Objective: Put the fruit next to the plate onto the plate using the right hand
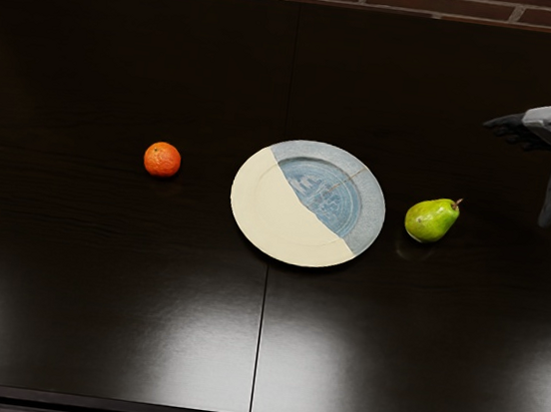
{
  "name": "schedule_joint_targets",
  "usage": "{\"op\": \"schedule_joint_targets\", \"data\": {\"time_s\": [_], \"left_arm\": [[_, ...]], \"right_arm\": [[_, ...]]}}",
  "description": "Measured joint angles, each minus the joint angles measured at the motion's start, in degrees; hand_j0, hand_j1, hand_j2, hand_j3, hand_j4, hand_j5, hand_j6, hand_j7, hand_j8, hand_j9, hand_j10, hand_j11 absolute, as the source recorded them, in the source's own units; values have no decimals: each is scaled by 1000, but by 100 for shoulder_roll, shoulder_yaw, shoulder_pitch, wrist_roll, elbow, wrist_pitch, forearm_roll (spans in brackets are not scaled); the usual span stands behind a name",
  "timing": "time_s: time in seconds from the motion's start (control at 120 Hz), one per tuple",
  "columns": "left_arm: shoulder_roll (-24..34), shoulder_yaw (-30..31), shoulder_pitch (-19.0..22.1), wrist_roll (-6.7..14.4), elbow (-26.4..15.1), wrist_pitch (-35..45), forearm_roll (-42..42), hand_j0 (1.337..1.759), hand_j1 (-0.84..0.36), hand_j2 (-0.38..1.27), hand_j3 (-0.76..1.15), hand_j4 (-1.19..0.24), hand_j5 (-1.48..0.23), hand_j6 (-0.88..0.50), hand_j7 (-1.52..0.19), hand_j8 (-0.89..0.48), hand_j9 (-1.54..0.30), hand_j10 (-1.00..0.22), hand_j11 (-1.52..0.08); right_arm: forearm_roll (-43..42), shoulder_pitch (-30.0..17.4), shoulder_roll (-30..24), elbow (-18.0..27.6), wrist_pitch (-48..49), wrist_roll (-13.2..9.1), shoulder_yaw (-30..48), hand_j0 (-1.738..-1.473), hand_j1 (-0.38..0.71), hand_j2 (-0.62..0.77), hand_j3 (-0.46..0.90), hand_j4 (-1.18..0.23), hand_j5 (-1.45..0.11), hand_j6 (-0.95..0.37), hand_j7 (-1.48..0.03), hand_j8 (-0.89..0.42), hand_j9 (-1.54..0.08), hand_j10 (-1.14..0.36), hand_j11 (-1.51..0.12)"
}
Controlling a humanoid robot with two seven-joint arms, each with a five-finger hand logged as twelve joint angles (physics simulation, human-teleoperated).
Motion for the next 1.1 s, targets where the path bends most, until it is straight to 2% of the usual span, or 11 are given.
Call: {"op": "schedule_joint_targets", "data": {"time_s": [0.167, 0.342, 0.458, 0.617, 0.7, 0.85, 1.1], "left_arm": [[0, 1, 2, 0, 0, 0, -1, 1658, 326, 4, 0, -19, -25, -19, -25, -19, -25, -19, -25], [0, -1, 8, 0, 0, 0, -2, 1658, 326, 4, 0, -19, -25, -19, -25, -19, -25, -19, -25], [0, 0, 7, -1, 0, 0, 0, 1658, 326, 4, 0, -19, -25, -19, -25, -19, -25, -19, -25], [0, 1, 0, 0, 0, 0, 1, 1658, 326, 4, 0, -19, -25, -19, -25, -19, -25, -19, -25], [0, 1, 2, 0, 0, 0, 1, 1658, 326, 4, 0, -19, -25, -19, -25, -19, -25, -19, -25], [0, -1, 7, 0, 0, 0, 3, 1658, 326, 4, 0, -19, -25, -19, -25, -19, -25, -19, -25], [0, 1, 8, -1, 0, 0, -1, 1658, 326, 4, 0, -19, -25, -19, -25, -19, -25, -19, -25]], "right_arm": [[-19, 64, 6, 7, 0, -73, 4, -1658, -349, 0, 0, -5, -1, -7, 0, -6, 0, -4, 0], [23, 294, 2, 419, 0, -864, 38, -1658, -349, 0, 0, -5, -1, -7, 0, -6, 0, -4, 0], [125, 309, 5, 832, 0, -1110, 217, -1658, -349, 0, 0, -5, -1, -7, 0, -6, 0, -4, 0], [165, 162, -126, 1884, 0, -1203, 371, -1658, -349, 0, 0, -5, -1, -7, 0, -5, 0, -4, 0], [156, 47, -206, 2231, -1, -1217, 382, -1658, -349, 0, 0, -5, -1, -6, 0, -5, 0, -4, 0], [18, -184, -224, 2492, -73, -1226, 409, -1658, -349, 0, 0, -5, -1, -7, 0, -5, 0, -4, 0], [-860, -402, 80, 2578, -993, -1228, 363, -1658, -349, 0, 0, -5, -1, -7, 0, -5, 0, -4, 0]]}}
